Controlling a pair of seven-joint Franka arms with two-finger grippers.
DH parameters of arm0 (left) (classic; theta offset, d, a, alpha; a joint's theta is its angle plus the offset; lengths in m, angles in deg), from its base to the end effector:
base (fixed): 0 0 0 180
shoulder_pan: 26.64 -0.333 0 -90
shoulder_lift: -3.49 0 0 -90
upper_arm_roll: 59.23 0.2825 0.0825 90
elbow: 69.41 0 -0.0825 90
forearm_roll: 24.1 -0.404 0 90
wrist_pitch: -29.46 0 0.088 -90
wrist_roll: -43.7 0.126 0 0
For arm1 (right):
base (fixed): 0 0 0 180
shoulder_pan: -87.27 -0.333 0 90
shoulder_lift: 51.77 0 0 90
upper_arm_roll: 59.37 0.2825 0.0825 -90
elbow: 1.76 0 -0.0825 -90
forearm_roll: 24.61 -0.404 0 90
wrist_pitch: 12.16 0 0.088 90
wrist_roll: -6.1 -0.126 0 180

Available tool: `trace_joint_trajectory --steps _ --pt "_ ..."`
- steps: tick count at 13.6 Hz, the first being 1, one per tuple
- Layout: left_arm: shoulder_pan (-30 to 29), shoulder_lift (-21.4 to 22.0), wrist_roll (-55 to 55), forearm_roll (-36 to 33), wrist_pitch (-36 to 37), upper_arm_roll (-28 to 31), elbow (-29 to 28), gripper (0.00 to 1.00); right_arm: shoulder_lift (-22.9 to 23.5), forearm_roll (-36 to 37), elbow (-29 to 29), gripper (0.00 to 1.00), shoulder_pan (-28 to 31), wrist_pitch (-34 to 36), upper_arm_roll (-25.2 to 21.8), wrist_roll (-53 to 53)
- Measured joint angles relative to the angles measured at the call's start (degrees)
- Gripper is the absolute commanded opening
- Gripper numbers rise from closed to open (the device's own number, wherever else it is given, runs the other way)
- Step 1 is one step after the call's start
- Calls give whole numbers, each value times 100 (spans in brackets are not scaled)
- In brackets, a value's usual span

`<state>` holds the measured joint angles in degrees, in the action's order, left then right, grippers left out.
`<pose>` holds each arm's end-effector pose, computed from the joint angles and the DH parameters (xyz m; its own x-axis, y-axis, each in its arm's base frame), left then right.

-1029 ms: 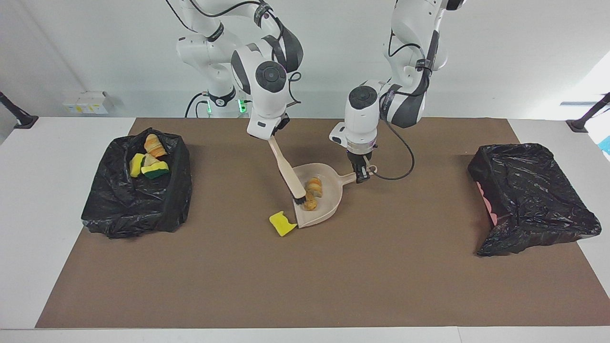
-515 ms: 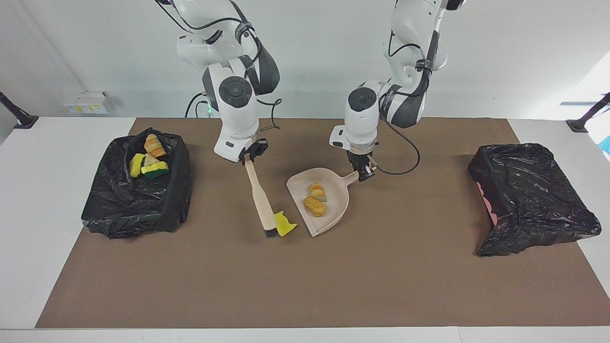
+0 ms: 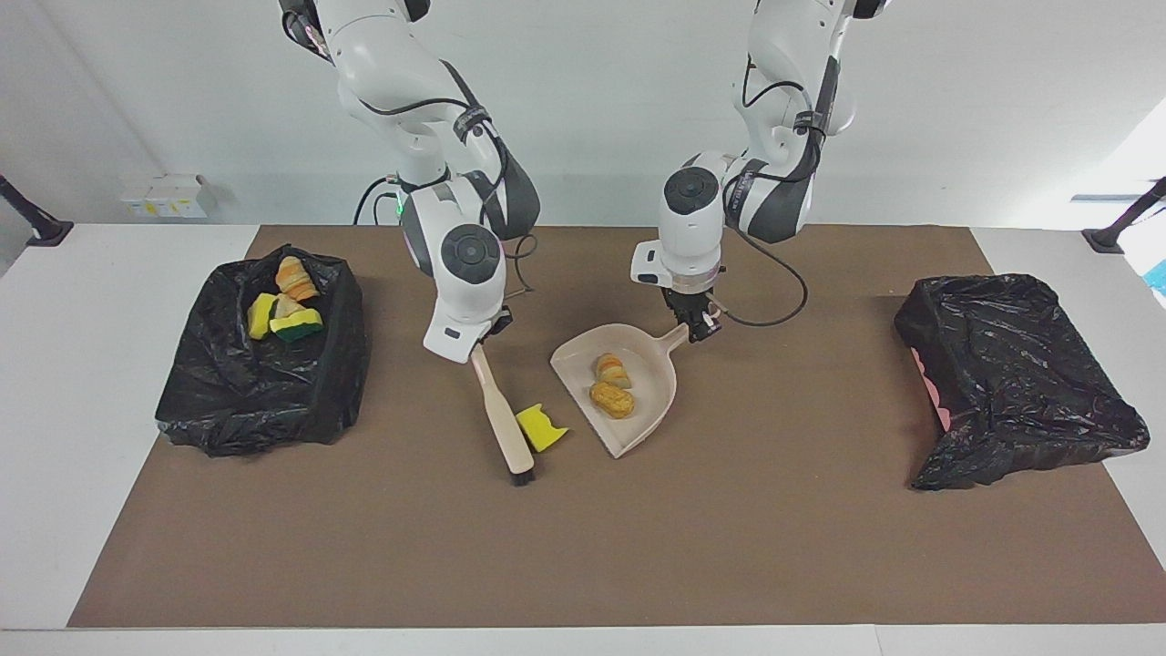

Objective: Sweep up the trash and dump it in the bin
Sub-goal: 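Carry the dustpan to the near trash bag while the right gripper drops the brush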

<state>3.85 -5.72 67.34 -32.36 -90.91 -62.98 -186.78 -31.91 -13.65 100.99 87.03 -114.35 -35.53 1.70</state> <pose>0.4801 -0.3156 0.2900 0.4613 -0.8755 -0.1441 -0.8870 -0.4589 -0.0516 0.5578 0.2194 0.2894 0.8718 0.3753 -0.3147 0.4103 -0.9105 0.0509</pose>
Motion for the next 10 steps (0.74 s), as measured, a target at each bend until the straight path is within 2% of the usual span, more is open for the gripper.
trace_joint_trajectory --steps 6,10 --pt "-3 2 406 -5 -7 18 0 0 -128 -869 -17 0 -735 418 54 -167" --pt "-33 2 1237 -5 -81 72 0 0 -354 -1044 -41 0 -794 710 50 -198"
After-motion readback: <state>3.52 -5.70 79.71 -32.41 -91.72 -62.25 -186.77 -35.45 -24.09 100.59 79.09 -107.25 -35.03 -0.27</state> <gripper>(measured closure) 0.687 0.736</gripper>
